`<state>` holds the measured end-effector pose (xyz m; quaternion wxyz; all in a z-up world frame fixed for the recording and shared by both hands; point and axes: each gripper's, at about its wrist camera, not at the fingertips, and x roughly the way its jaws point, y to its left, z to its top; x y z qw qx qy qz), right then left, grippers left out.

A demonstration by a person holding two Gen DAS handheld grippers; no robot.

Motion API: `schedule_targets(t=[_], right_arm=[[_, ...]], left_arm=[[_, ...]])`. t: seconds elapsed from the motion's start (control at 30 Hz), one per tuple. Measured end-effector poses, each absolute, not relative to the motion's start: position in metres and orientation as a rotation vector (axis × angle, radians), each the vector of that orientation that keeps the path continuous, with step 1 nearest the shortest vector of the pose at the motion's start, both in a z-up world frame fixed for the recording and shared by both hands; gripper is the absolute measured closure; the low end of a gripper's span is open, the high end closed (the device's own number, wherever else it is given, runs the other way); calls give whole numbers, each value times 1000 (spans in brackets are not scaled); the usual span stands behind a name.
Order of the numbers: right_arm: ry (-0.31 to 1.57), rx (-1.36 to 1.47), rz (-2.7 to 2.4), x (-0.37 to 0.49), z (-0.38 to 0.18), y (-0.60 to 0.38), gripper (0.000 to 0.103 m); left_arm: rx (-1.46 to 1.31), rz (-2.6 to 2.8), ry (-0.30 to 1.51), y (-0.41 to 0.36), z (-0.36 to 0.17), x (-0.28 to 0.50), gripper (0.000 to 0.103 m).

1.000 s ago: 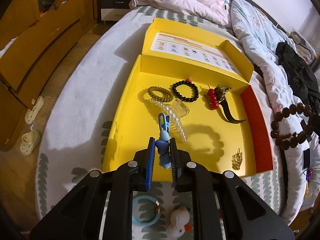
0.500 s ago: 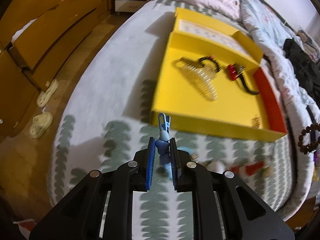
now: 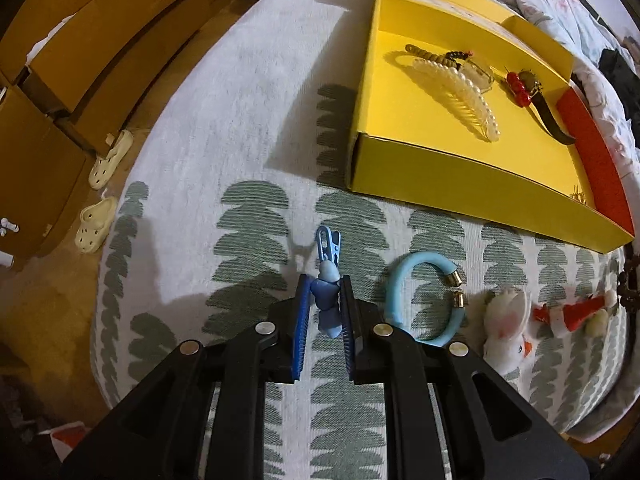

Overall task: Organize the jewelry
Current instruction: 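Carry the clip figure and bead bracelet out of the box and lower them onto the bedspread, then move the left tool to the pearl hair clip while the right tool reaches the watch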

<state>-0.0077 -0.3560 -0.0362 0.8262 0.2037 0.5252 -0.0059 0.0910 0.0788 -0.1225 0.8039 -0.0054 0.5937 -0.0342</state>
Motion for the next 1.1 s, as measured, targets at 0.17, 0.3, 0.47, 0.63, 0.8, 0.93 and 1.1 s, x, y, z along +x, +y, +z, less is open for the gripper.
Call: schedule_targets(t=[0.17, 0.3, 0.47, 0.63, 0.8, 0.93, 1.1], right_arm=[[1191, 395, 15, 10, -62, -331, 82], [1233, 393, 11, 19, -80, -325, 78], [1212, 409, -4, 19, -74, -331, 74], [1150, 409, -38, 19, -56, -335, 59], [1068, 387, -54, 22, -38, -329, 57], [993, 375, -21, 31, -26, -317, 57], [959, 336, 64, 51, -20, -288, 57]], left_arm=[[10, -75, 1279, 72, -128, 90, 87], [37, -57, 1284, 69, -135, 91, 79], [-18, -84, 1272, 73, -122, 95, 46], [-52, -118, 1204, 72, -93, 91, 41], [-58, -116, 1142, 68, -75, 89, 39], [-91, -143, 1120, 59, -71, 98, 38], [-137, -181, 1111, 47, -67, 116, 36]])
